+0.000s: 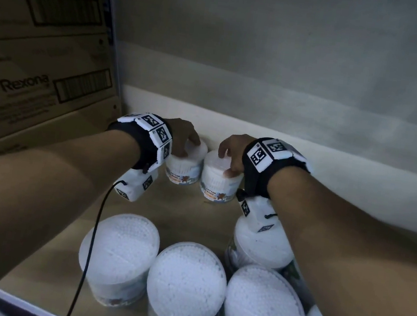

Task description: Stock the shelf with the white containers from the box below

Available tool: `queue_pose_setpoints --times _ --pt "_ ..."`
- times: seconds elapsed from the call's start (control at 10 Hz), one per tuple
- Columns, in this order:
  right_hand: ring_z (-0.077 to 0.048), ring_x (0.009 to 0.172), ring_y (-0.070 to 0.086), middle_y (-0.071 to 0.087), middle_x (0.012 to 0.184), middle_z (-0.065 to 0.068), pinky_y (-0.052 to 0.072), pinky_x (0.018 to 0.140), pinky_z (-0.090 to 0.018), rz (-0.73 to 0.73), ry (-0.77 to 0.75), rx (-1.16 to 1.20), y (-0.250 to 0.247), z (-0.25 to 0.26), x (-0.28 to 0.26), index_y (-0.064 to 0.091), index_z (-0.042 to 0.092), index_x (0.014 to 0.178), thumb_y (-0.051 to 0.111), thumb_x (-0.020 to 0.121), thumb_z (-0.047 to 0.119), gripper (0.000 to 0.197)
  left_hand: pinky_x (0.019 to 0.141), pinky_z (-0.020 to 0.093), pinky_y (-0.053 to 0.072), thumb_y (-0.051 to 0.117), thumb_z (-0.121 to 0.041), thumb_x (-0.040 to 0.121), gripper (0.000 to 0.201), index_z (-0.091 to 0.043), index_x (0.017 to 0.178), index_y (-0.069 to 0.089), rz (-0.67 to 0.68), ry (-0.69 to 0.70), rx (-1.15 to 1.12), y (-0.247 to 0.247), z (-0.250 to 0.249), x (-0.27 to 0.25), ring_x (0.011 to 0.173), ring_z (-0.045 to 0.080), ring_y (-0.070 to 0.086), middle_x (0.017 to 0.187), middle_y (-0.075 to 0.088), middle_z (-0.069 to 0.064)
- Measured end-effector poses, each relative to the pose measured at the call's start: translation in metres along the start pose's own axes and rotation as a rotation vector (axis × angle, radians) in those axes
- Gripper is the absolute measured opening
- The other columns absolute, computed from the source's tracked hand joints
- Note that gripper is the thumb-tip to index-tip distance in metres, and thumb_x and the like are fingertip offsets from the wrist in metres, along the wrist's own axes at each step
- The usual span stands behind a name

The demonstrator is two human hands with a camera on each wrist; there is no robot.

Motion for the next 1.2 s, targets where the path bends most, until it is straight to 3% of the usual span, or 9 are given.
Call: queue_pose_setpoints --times 0.1,0.2,0.3,0.5,0.6,0.7,0.9,1.1,1.2 --pt "-0.019 0.106 0.062 0.055 0.133 -0.009 0.042 0.056 -0.015 0.0 -0.039 0.03 -0.001 0.008 -0.01 0.053 0.009 0.13 0.073 0.081 0.008 0.053 0.105 0.03 0.037 0.063 -0.018 0.089 0.06 -0.015 0.145 0.041 0.072 0.002 0.048 -0.001 -0.005 -0.008 0.132 0.025 0.045 0.146 0.046 0.007" --pt "-0.023 0.111 0.058 0.054 0.133 -0.007 0.041 0.077 -0.019 -0.02 -0.067 0.007 0.005 0.018 -0.024 0.056 0.009 0.125 0.078 0.076 0.019 0.054 0.102 0.029 0.039 0.064 -0.021 0.089 0.057 -0.011 0.142 0.044 0.113 0.027 0.124 0.0 -0.011 -0.02 0.128 0.025 0.05 0.142 0.05 0.008" --pt "-0.028 0.112 0.057 0.057 0.127 -0.005 0.044 0.088 -0.026 -0.033 -0.066 -0.023 0.012 0.028 -0.04 0.058 0.019 0.116 0.081 0.069 0.028 0.053 0.099 0.034 0.046 0.065 -0.024 0.087 0.05 -0.006 0.132 0.054 0.113 0.043 0.205 0.006 -0.014 -0.035 0.118 0.029 0.057 0.13 0.058 0.013" --pt "-0.03 0.098 0.063 0.061 0.116 -0.005 0.054 0.087 -0.041 -0.054 -0.077 -0.031 0.022 0.043 -0.061 0.055 0.031 0.102 0.081 0.054 0.039 0.055 0.08 0.028 0.042 0.072 -0.026 0.082 0.043 -0.002 0.116 0.062 0.134 0.009 0.235 0.014 -0.021 -0.069 0.1 0.016 0.056 0.129 0.059 0.016" --pt "-0.029 0.099 0.063 0.06 0.116 -0.004 0.054 0.087 -0.04 -0.052 -0.083 -0.045 0.029 0.052 -0.078 0.055 0.029 0.105 0.08 0.058 0.038 0.054 0.097 0.029 0.044 0.072 -0.035 0.081 0.066 -0.01 0.138 0.049 0.082 0.029 0.227 0.019 -0.018 -0.081 0.123 0.024 0.053 0.14 0.051 0.009" --pt "-0.027 0.101 0.062 0.06 0.118 -0.002 0.052 0.089 -0.038 -0.067 -0.056 -0.016 0.033 0.054 -0.095 0.053 0.031 0.107 0.079 0.062 0.036 0.053 0.096 0.027 0.037 0.065 -0.028 0.088 0.059 -0.01 0.14 0.046 0.085 0.036 0.198 0.021 -0.019 -0.097 0.13 0.027 0.046 0.144 0.046 0.012" --pt "-0.025 0.103 0.063 0.059 0.122 0.001 0.052 0.091 -0.036 -0.016 -0.019 0.062 0.044 0.061 -0.113 0.053 0.033 0.111 0.079 0.06 0.028 0.058 0.099 0.028 0.041 0.069 -0.034 0.082 0.059 -0.019 0.137 0.052 0.063 0.052 0.171 0.019 -0.021 -0.122 0.123 0.026 0.052 0.137 0.054 0.008" --pt "-0.025 0.096 0.064 0.063 0.12 0.002 0.053 0.088 -0.036 0.006 0.023 0.199 0.082 0.032 -0.07 0.043 0.05 0.107 0.076 0.05 0.035 0.067 0.105 0.032 0.041 0.071 -0.031 0.081 0.061 -0.025 0.138 0.05 0.048 0.026 0.092 0.023 -0.015 -0.136 0.126 0.023 0.051 0.14 0.053 0.002" --pt "-0.025 0.117 0.055 0.052 0.131 -0.002 0.046 0.098 -0.031 -0.031 -0.01 0.269 0.048 0.059 -0.128 0.053 0.026 0.123 0.072 0.076 0.017 0.051 0.104 0.029 0.041 0.064 -0.026 0.085 0.054 -0.021 0.137 0.051 -0.007 0.016 0.0 0.017 -0.015 -0.14 0.125 0.02 0.052 0.138 0.055 0.001"
Point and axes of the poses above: each hand's wrist, its own x-axis towards the middle knuckle, its own y-axis out of the palm, z = x × y, the point moved 6 cm from there along x, towards the middle knuckle
